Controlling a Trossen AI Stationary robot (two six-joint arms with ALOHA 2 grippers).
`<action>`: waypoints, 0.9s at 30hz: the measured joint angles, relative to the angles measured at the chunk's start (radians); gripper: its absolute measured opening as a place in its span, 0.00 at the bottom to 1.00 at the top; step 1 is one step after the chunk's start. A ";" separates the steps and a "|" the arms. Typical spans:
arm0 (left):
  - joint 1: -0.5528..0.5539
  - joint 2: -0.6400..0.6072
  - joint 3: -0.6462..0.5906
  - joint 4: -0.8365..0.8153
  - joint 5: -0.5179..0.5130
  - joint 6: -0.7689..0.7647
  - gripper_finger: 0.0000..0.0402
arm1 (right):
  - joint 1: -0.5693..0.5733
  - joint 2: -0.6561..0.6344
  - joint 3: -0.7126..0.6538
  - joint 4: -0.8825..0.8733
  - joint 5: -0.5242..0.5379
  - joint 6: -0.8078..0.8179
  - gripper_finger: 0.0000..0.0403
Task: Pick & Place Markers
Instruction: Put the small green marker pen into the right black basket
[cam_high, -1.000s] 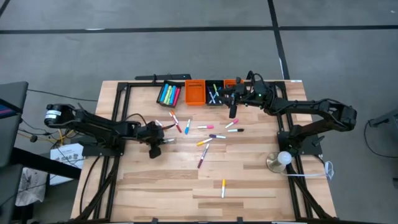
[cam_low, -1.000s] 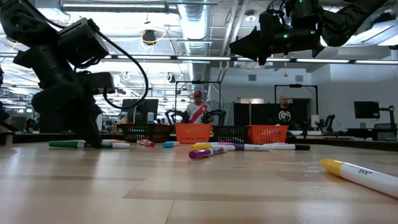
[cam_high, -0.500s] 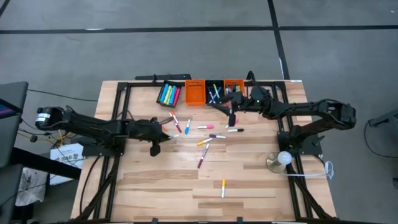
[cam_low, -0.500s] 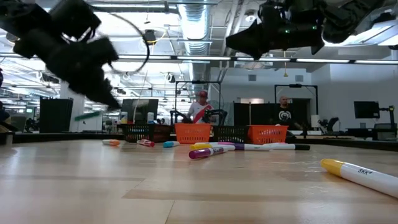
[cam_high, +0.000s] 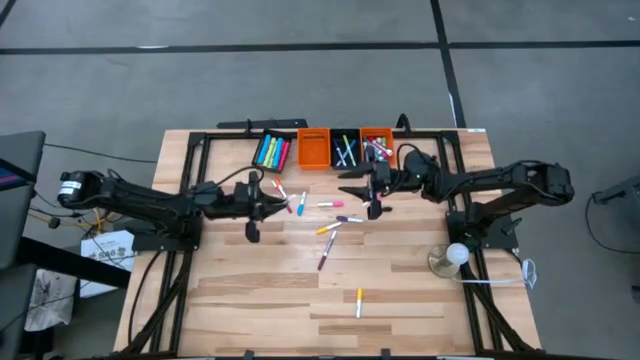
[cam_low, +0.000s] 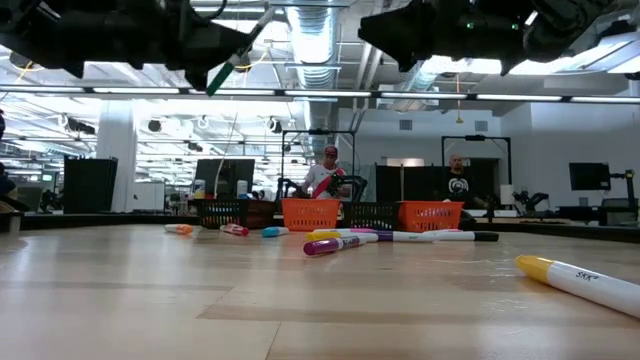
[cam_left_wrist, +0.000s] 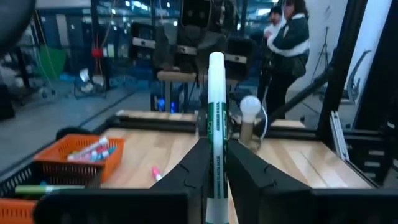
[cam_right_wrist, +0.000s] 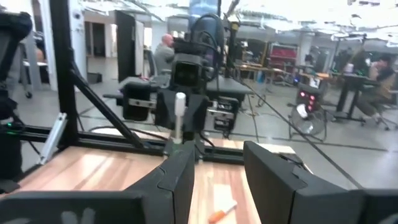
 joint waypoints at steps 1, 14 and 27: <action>0.000 0.023 0.000 0.039 0.000 0.010 0.11 | 0.006 0.010 0.000 0.023 0.000 0.000 0.32; 0.005 0.342 0.051 0.384 -0.002 0.044 0.10 | 0.044 0.295 0.177 0.084 -0.058 0.014 0.32; 0.005 0.376 0.056 0.388 0.001 0.043 0.09 | 0.075 0.458 0.321 0.096 -0.179 0.009 0.30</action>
